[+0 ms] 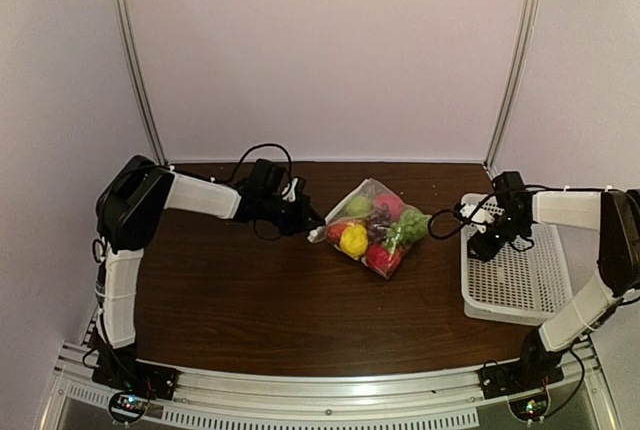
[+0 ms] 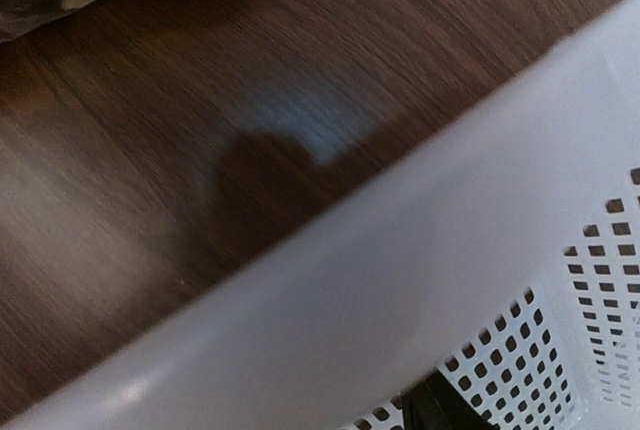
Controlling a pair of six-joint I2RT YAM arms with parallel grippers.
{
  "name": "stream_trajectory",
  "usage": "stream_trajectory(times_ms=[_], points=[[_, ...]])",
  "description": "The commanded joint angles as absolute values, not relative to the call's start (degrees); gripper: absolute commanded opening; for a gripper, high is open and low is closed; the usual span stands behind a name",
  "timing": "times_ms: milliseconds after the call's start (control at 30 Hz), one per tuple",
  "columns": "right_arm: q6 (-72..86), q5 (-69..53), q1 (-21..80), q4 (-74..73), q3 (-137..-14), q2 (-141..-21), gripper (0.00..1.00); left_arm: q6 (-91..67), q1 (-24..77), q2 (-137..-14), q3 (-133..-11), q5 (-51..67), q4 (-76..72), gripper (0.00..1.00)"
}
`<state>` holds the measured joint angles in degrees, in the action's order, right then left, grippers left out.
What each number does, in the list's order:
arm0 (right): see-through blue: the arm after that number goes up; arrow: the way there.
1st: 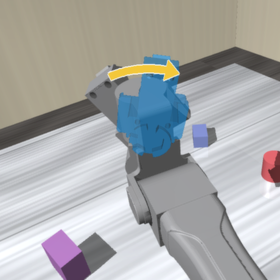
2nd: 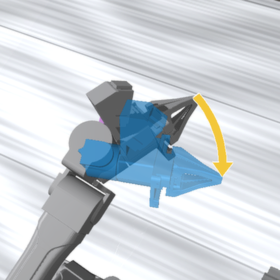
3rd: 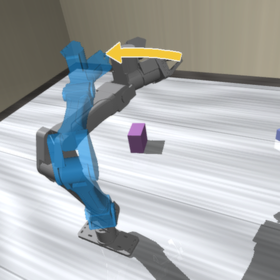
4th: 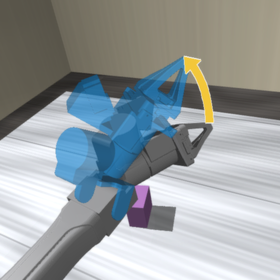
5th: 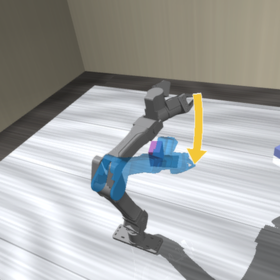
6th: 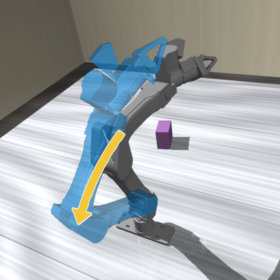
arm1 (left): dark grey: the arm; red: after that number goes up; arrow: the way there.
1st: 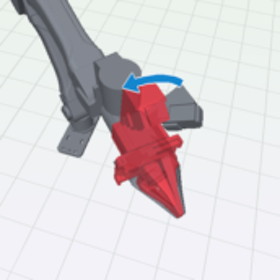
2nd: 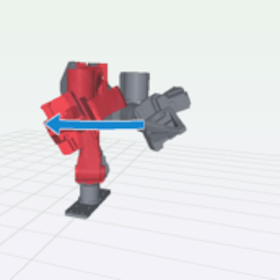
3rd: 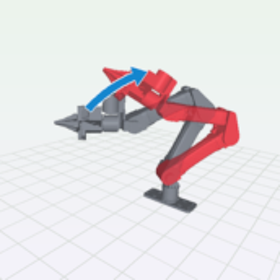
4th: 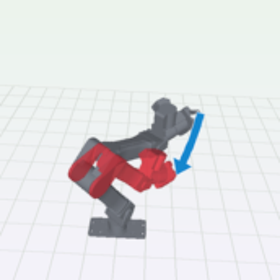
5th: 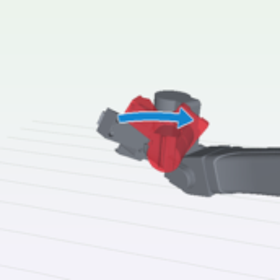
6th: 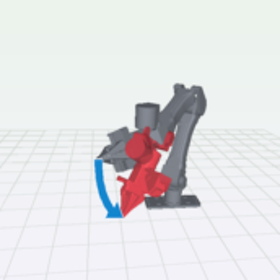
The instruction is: Open the zip-top bag and remove the fake food
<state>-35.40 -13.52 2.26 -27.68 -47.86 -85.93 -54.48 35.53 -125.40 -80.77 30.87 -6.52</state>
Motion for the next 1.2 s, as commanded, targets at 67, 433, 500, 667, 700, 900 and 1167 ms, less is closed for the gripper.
stream_trajectory(times_ms=[67, 433, 500, 667, 700, 900, 1167], points=[[-34.96, -16.6, 10.52, -28.49, -51.68, -88.11, 0.49, -47.63, 35.6, -113.22, -76.62, 25.78, -1.46, 0.0], [-39.31, -26.04, 15.8, -49.11, -75.8, -87.42, 0.55, -28.64, 34.98, -99.51, -78.89, 16.98, 11.54, 0.0], [-39.73, -29.33, 17.24, -51.46, -81.01, -86.8, 0.57, -24.66, 34.98, -98.42, -80.75, 18.07, 12.78, 0.0], [-40.97, -33.51, 23.7, -48.89, -87.43, -86.17, 0.6, -16.22, 35.26, -97.34, -85.51, 22.25, 16.64, 0.0], [-41.56, -33.87, 24.95, -47.24, -87.61, -86.15, 0.6, -14.93, 35.51, -97.03, -86.16, 23.4, 17.03, 0.0], [-49.4, -41.53, 29.15, -41.02, -89.3, -87.32, 0.57, -7.37, 37.78, -93.47, -86.73, 31.49, 18.54, 0.0], [-54.62, -39.29, 35.05, -40.53, -95.78, -94.23, 0.62, -4.9, 38.38, -89.73, -81.06, 36.81, 19.5, 0.0]])
